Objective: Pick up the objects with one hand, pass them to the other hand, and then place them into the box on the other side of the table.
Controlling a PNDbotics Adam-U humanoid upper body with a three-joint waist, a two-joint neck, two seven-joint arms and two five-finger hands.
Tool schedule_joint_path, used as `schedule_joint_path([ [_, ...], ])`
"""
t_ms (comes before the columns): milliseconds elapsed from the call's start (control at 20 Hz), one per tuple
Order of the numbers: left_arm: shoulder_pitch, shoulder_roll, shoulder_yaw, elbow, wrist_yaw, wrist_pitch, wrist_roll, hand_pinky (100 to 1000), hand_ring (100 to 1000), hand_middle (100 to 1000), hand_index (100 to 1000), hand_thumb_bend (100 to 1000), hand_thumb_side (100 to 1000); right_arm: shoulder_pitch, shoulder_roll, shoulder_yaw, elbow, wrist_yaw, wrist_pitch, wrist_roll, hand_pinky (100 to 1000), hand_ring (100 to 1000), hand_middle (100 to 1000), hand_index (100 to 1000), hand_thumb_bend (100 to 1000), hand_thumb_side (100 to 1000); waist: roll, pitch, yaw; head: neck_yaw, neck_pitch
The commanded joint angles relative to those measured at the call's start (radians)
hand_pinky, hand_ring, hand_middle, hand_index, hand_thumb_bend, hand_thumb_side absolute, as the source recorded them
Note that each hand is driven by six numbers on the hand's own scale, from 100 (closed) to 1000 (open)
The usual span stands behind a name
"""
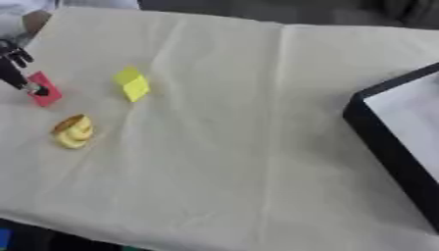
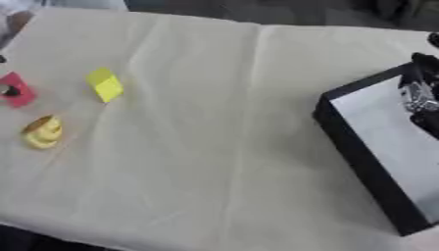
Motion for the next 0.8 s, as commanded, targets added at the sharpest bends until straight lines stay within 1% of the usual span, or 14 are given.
schedule_joint_path([
  [50, -0.011, 0.019, 0.013, -0.005, -0.001, 0.038, 0.037, 987, 883, 799, 867, 521, 121, -0.008, -0.013, -0.002, -0.021, 0.008, 0.005, 0.001, 970, 927, 977, 1000, 100, 216, 0.000, -0.013, -0.001, 0.001, -0.009],
  [200, -0.008, 0.017, 0.015, -0.001, 0.010, 0.057, 0.059, 987, 882, 798, 866, 516, 117, -0.009, -0.010, 0.000, -0.021, 0.010, 0.007, 0.002, 971, 927, 977, 1000, 100, 217, -0.001, -0.010, -0.001, 0.003, -0.011],
  [300, -0.006, 0.015, 0.019, -0.001, 0.018, 0.071, 0.075, 981, 880, 794, 861, 482, 100, -0.011, -0.007, 0.002, -0.021, 0.011, 0.010, 0.004, 971, 927, 977, 1000, 100, 221, -0.003, -0.006, -0.003, 0.005, -0.015],
  [450, -0.004, 0.011, 0.018, 0.001, 0.028, 0.083, 0.089, 981, 880, 794, 860, 472, 100, -0.012, -0.003, 0.004, -0.021, 0.012, 0.013, 0.006, 972, 927, 977, 1000, 100, 223, -0.004, -0.003, -0.005, 0.008, -0.018],
  [750, -0.004, 0.009, 0.016, 0.004, 0.032, 0.087, 0.098, 981, 880, 794, 860, 472, 100, -0.013, -0.001, 0.005, -0.021, 0.014, 0.014, 0.006, 972, 927, 977, 1000, 100, 223, -0.005, -0.002, -0.005, 0.009, -0.019],
  [800, -0.002, 0.009, 0.017, 0.006, 0.033, 0.090, 0.100, 979, 878, 791, 845, 424, 100, -0.012, 0.000, 0.005, -0.021, 0.014, 0.014, 0.006, 973, 928, 977, 1000, 100, 229, -0.005, 0.000, -0.006, 0.011, -0.020],
])
